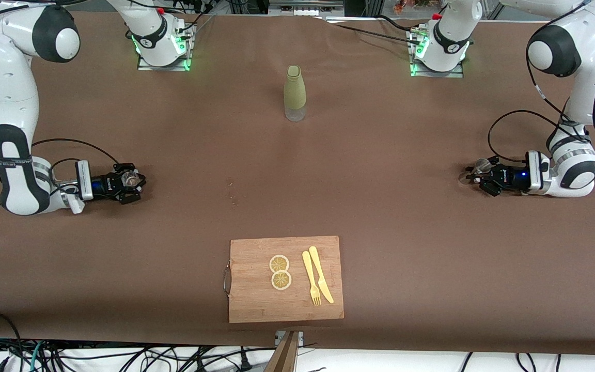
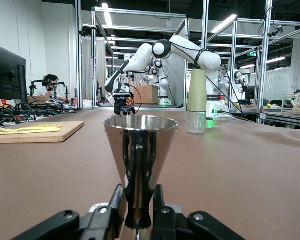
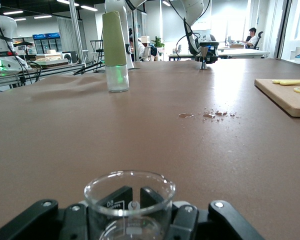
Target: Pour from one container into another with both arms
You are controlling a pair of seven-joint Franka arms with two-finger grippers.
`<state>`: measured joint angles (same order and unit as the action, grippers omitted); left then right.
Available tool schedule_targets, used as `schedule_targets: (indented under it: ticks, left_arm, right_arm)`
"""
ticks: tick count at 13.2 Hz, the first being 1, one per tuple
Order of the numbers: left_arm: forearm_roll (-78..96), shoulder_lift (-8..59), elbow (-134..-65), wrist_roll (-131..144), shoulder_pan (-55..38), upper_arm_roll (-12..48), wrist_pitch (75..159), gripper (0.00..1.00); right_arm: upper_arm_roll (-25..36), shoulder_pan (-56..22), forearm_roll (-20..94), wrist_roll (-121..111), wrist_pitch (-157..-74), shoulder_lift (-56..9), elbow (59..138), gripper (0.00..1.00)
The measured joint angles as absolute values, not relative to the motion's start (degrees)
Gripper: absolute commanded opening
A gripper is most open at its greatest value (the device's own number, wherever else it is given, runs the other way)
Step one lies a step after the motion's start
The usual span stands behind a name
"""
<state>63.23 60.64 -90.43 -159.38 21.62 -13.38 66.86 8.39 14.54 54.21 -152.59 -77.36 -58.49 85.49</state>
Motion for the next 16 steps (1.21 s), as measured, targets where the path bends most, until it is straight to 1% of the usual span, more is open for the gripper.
schedule_targets:
  ticks: [1, 3, 4, 7, 10, 13, 14, 16]
  left_arm:
    - [63.2, 60.6, -90.4, -159.4, 21.6, -13.4, 66.9, 1.0]
    - [63.2, 60.7, -89.8, -159.2, 21.6, -13.6, 66.9, 1.0]
    - [62.4, 60.6, -88.5, -158.5, 21.6, -13.9, 66.9, 1.0]
    - [56.6, 60.5, -82.6, -154.9, 21.6, -16.0, 67.6, 1.0]
    - [51.2, 60.0, -80.2, -144.8, 21.5, -16.7, 67.6, 1.0]
    - [46.6, 57.9, -76.2, -126.7, 19.6, -16.6, 67.7, 1.0]
    - [45.4, 56.7, -74.6, -119.3, 18.5, -16.6, 67.7, 1.0]
    - [42.8, 53.5, -72.8, -103.9, 16.0, -16.6, 67.7, 1.0]
  right_arm:
    - [8.4, 14.5, 54.2, -152.6, -77.4, -58.5, 85.5, 0.27]
    - [8.6, 14.6, 54.2, -152.6, -77.4, -58.6, 85.5, 0.34]
    - [8.7, 14.6, 54.2, -152.6, -77.4, -58.6, 85.5, 0.37]
    - [9.1, 14.6, 54.2, -152.7, -77.3, -58.6, 85.5, 0.41]
    - [9.5, 14.7, 54.2, -152.8, -77.3, -58.6, 85.5, 0.52]
    - [9.8, 14.7, 54.2, -153.6, -77.3, -58.6, 85.5, 0.75]
    - [9.8, 14.7, 54.2, -153.8, -77.3, -58.7, 85.5, 0.98]
    - [9.8, 14.7, 54.2, -154.2, -77.3, -58.7, 85.5, 1.0]
